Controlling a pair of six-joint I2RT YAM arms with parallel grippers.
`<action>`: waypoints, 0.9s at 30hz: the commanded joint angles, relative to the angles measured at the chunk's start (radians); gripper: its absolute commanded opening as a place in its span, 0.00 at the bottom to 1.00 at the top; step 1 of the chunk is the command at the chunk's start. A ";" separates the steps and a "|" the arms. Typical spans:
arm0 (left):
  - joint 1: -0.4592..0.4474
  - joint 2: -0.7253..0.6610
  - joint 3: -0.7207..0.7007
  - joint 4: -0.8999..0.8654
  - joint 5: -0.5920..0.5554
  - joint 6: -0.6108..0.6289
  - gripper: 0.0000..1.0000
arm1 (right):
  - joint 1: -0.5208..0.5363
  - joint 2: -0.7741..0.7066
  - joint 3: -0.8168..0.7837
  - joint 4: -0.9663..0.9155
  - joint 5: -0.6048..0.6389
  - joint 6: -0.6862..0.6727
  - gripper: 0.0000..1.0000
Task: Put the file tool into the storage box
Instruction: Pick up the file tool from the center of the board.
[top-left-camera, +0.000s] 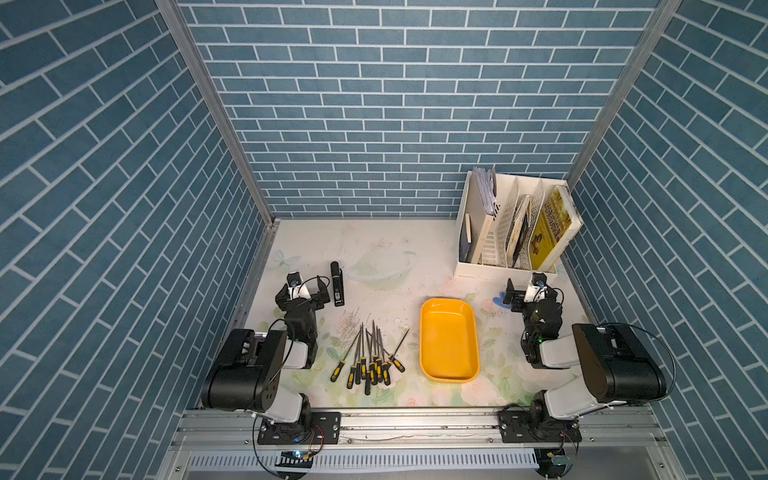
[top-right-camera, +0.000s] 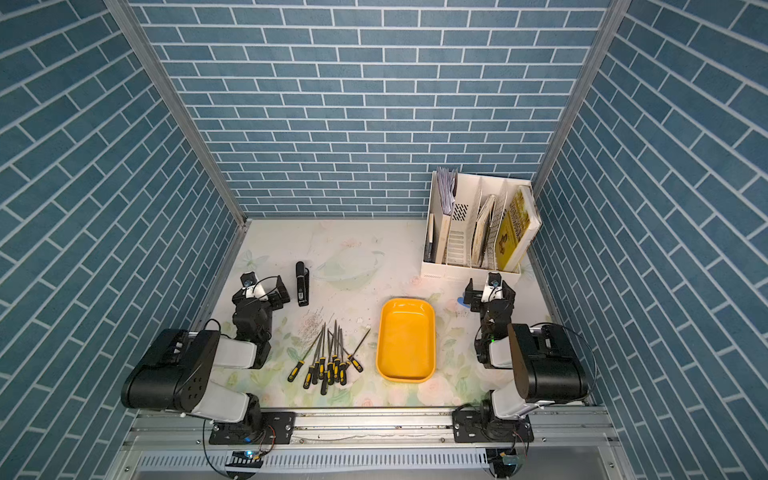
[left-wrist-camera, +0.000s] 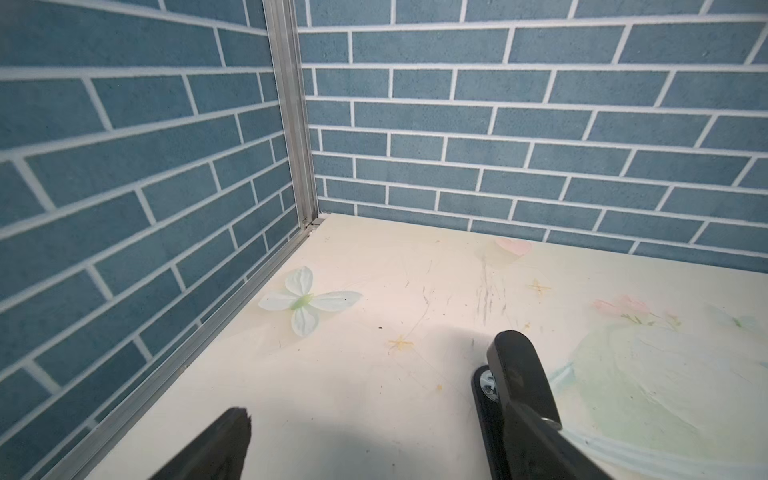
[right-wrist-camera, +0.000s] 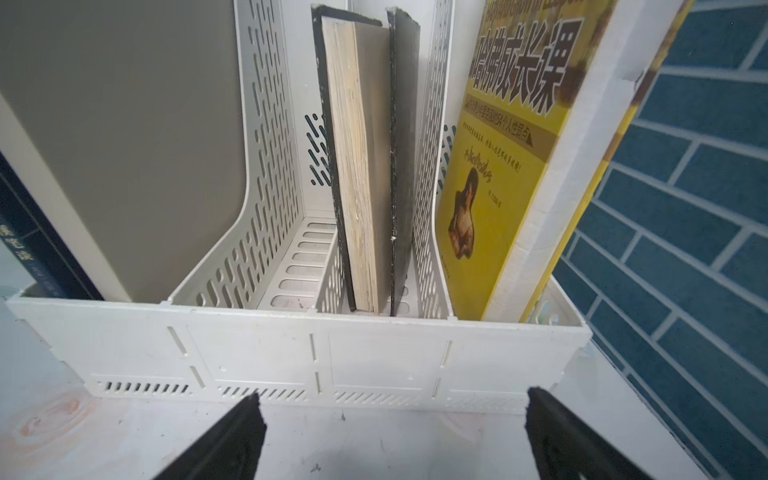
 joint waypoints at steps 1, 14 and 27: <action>0.000 -0.010 0.009 -0.009 -0.001 0.005 1.00 | 0.006 0.000 0.003 0.014 0.009 -0.007 1.00; 0.000 -0.010 0.009 -0.009 -0.001 0.005 1.00 | 0.007 0.000 0.004 0.013 0.010 -0.007 1.00; -0.200 -0.174 0.973 -1.796 -0.109 -0.189 1.00 | 0.061 -0.327 0.543 -1.125 0.072 0.274 0.97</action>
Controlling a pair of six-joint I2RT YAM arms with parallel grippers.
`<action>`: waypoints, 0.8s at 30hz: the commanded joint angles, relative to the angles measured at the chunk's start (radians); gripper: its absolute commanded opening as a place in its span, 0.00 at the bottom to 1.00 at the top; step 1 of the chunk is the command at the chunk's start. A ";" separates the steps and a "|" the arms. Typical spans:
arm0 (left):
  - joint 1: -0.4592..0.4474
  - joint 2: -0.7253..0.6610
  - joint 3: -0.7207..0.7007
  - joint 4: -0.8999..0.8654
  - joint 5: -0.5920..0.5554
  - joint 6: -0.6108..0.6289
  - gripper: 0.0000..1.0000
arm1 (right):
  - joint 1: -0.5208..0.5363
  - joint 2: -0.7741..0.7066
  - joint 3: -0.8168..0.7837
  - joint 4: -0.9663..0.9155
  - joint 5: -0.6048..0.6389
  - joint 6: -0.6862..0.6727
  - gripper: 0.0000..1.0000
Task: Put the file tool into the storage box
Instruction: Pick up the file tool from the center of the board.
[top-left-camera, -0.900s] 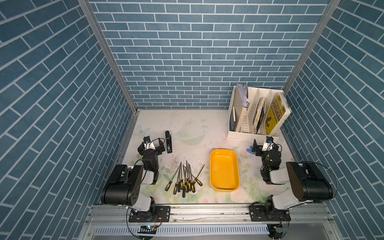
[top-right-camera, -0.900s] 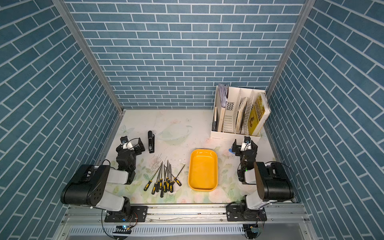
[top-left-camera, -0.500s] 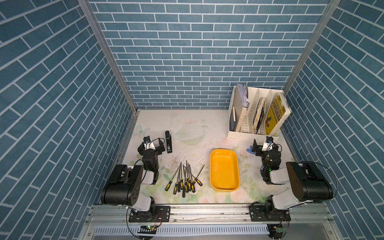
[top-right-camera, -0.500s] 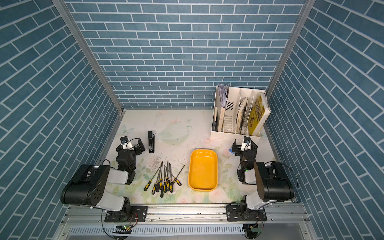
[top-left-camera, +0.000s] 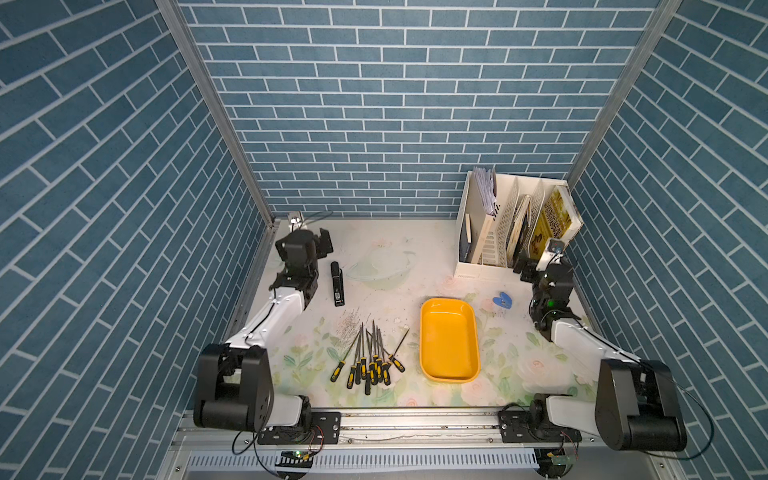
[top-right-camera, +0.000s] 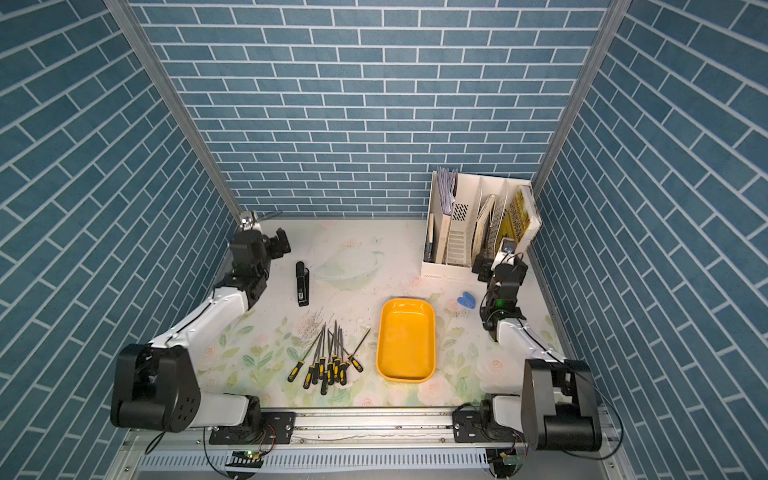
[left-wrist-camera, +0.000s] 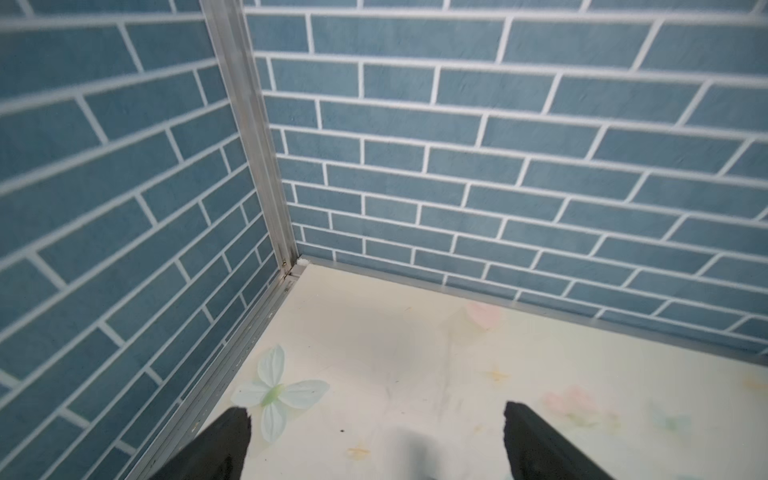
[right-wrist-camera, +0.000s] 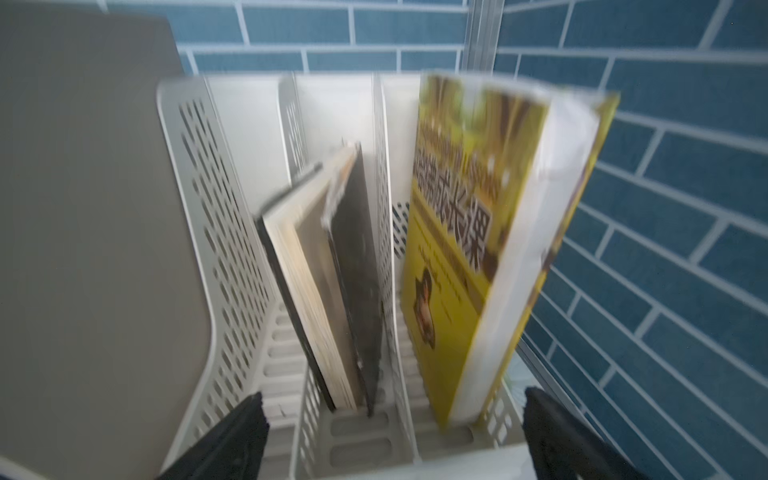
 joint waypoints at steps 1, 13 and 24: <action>-0.153 -0.056 0.164 -0.817 -0.069 -0.134 1.00 | 0.068 -0.050 0.120 -0.457 -0.057 0.149 0.97; -0.376 -0.257 -0.126 -1.293 0.208 -0.415 1.00 | 0.318 -0.070 0.262 -0.728 -0.173 0.329 0.96; -0.403 -0.142 -0.251 -1.178 0.303 -0.413 0.71 | 0.407 -0.027 0.328 -0.774 -0.186 0.364 0.88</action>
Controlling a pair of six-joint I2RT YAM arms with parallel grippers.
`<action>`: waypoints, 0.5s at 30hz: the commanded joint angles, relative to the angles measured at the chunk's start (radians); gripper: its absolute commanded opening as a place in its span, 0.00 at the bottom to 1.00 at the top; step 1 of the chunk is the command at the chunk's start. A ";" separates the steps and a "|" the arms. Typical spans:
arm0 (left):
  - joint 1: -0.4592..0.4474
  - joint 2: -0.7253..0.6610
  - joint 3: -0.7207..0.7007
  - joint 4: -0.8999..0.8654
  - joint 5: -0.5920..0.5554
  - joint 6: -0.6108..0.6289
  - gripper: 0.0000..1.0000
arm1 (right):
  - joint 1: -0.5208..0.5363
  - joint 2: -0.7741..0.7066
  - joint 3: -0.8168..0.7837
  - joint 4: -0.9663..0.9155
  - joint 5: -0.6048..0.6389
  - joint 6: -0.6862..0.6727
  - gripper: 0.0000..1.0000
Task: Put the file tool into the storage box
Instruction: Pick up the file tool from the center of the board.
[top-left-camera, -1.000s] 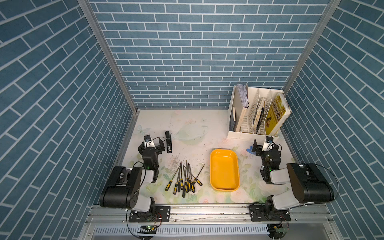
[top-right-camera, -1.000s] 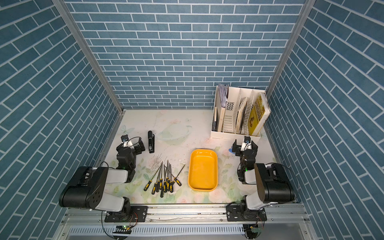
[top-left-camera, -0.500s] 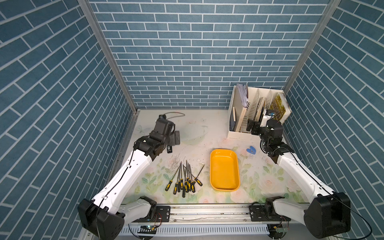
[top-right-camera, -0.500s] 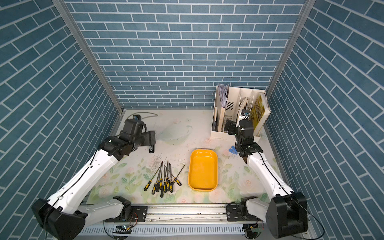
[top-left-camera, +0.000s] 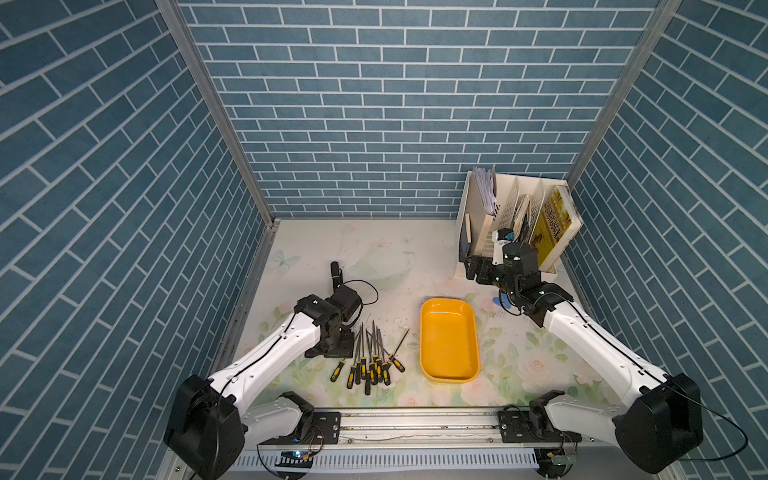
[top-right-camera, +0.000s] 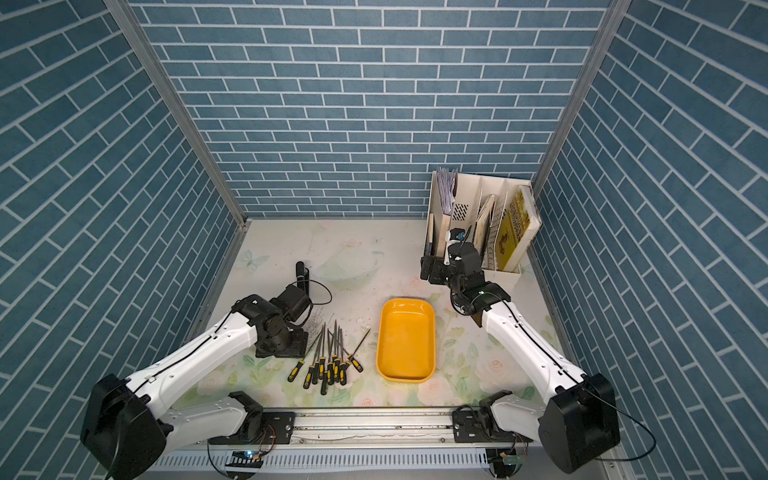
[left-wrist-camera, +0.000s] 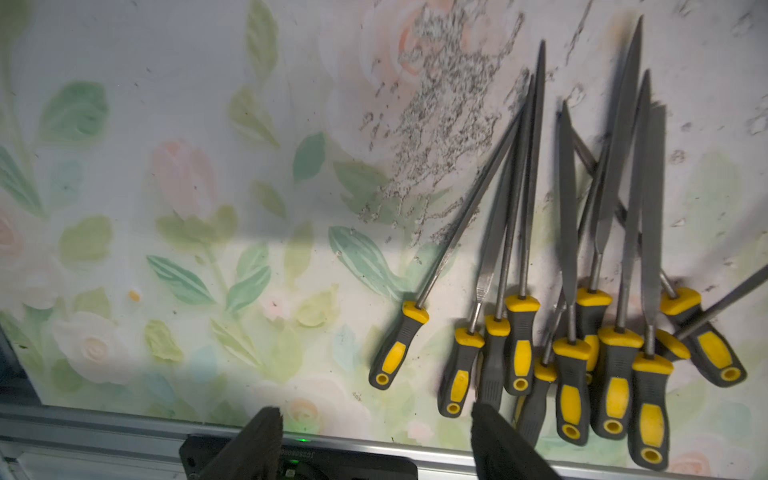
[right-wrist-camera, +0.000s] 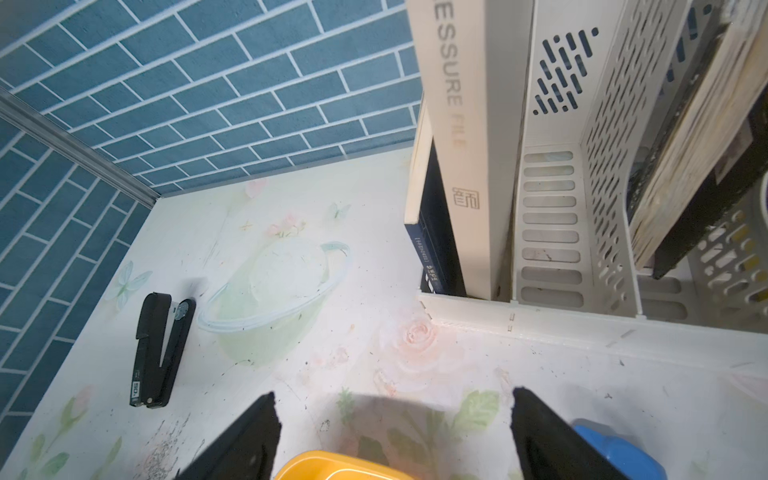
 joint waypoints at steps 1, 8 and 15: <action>-0.012 0.027 -0.039 0.038 0.051 -0.029 0.69 | 0.015 0.007 0.031 -0.039 -0.011 0.034 0.88; -0.017 0.046 -0.105 0.092 0.064 -0.063 0.60 | 0.026 0.023 0.041 -0.051 -0.015 0.035 0.87; -0.017 0.067 -0.171 0.160 0.081 -0.076 0.55 | 0.034 0.031 0.027 -0.042 -0.017 0.039 0.85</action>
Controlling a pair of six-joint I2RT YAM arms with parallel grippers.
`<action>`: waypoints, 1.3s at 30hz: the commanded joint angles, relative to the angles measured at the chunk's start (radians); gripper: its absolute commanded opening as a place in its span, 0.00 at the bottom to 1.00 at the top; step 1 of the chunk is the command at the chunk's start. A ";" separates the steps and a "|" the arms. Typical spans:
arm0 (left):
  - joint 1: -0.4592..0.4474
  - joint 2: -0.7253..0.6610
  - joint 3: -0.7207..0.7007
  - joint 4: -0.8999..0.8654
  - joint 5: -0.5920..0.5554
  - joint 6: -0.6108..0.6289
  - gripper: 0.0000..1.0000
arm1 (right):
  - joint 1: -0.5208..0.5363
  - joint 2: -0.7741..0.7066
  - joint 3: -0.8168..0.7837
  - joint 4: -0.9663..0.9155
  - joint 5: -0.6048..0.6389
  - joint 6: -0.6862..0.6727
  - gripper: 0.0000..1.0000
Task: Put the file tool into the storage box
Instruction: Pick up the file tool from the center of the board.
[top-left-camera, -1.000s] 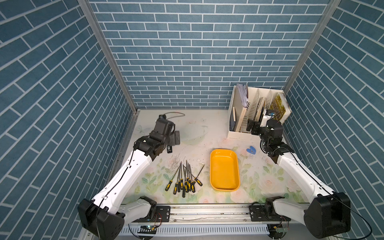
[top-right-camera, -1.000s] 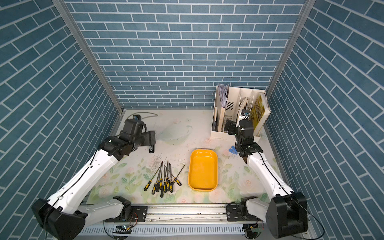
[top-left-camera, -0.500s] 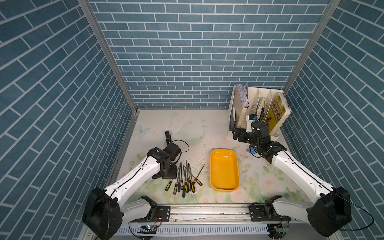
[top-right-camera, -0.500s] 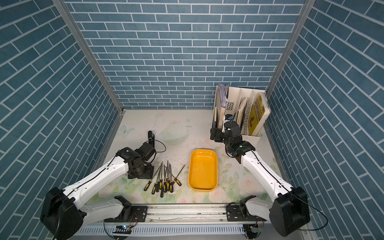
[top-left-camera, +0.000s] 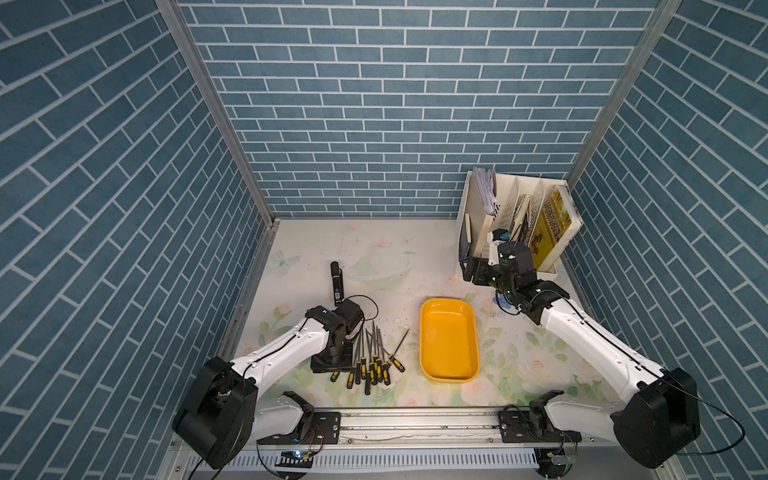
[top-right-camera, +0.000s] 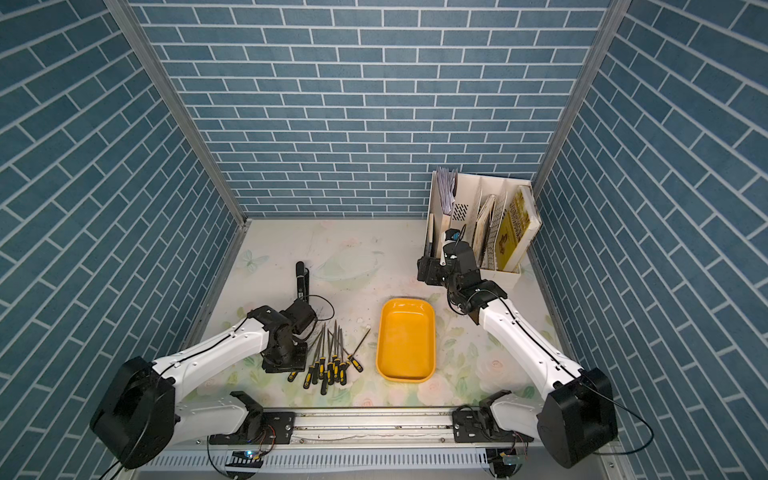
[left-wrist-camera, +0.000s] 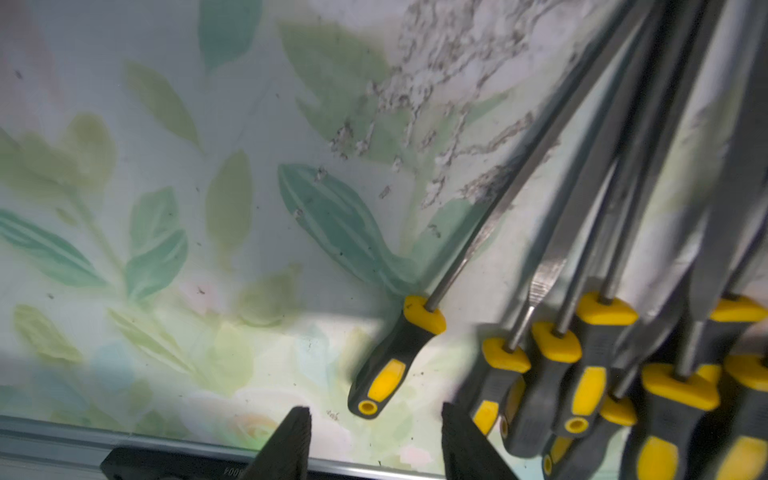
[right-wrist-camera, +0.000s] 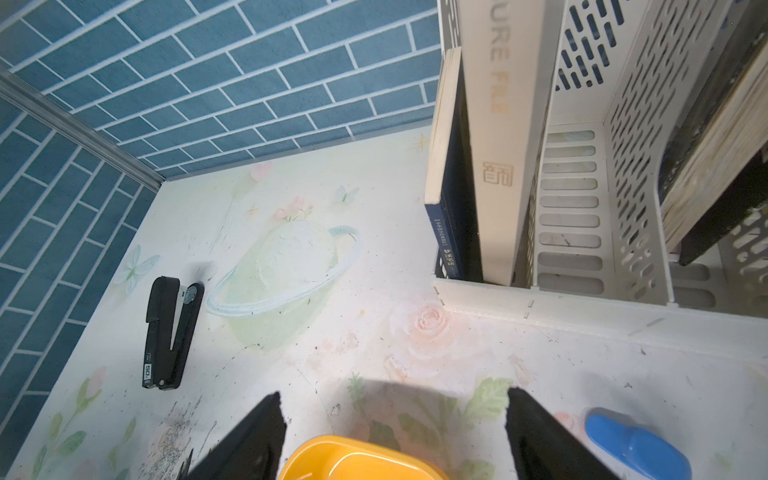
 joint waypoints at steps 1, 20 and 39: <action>-0.006 0.021 -0.007 0.045 0.002 -0.019 0.55 | 0.011 0.010 0.010 -0.011 -0.007 0.031 0.85; -0.006 0.111 -0.022 0.097 0.013 -0.016 0.30 | 0.030 0.029 0.009 0.004 -0.018 0.032 0.80; -0.030 0.038 -0.035 0.109 0.020 -0.034 0.00 | 0.042 0.015 -0.002 -0.024 -0.026 0.031 0.75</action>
